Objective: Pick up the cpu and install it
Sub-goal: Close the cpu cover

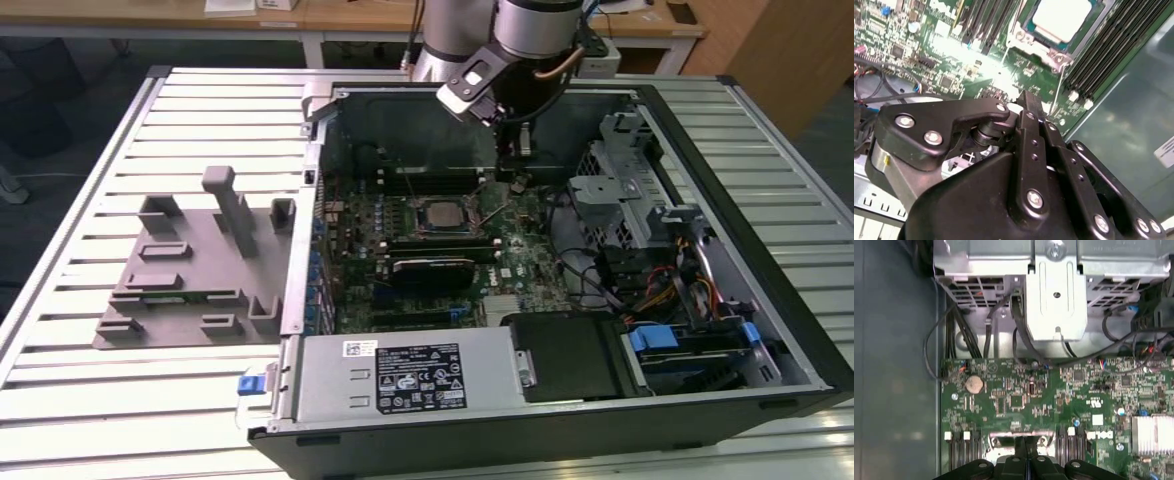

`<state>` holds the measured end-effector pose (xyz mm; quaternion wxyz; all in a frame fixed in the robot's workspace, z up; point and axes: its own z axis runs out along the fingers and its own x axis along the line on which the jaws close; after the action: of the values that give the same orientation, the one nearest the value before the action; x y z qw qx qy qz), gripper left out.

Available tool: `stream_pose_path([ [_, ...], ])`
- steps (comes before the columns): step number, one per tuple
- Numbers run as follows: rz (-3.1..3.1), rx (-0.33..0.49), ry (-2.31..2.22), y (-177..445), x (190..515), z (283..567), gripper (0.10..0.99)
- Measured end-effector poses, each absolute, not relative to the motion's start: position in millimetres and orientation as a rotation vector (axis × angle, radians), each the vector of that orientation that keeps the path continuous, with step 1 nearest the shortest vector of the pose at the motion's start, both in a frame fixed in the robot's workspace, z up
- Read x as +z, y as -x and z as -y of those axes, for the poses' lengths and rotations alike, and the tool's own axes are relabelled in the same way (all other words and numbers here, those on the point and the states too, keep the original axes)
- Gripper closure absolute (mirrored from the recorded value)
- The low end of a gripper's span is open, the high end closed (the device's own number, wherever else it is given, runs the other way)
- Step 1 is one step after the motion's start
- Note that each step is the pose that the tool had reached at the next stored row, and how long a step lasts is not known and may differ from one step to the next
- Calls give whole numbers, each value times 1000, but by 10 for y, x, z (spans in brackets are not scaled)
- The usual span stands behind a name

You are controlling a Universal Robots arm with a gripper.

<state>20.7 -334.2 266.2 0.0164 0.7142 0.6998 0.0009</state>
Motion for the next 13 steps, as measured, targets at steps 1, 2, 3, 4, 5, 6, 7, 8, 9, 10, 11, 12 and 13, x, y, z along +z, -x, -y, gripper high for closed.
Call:
stream_pose_path([
  [1, -2176, 2, -2221, -230, 2662, 3342, 980],
  [2, -2177, 1, -2221, -253, 2662, 3342, 980],
  [3, -2177, 0, -2222, -275, 2662, 3343, 980],
  [4, -2177, 0, -2222, -295, 2662, 3343, 980],
  [5, -2177, -1, -2222, -312, 2662, 3343, 980],
  [6, -2177, -1, -2222, -325, 2662, 3342, 980],
  [7, -2177, -1, -2222, -331, 2661, 3342, 980],
  [8, -2177, -1, -2222, -331, 2654, 3343, 980],
  [9, -2177, -1, -2222, -331, 2644, 3343, 980],
  [10, -2177, -1, -2222, -331, 2633, 3343, 980],
  [11, -2177, -1, -2222, -331, 2622, 3343, 980],
  [12, -2177, -1, -2222, -332, 2611, 3343, 980],
  [13, -2177, -1, -2222, -337, 2604, 3342, 980],
])
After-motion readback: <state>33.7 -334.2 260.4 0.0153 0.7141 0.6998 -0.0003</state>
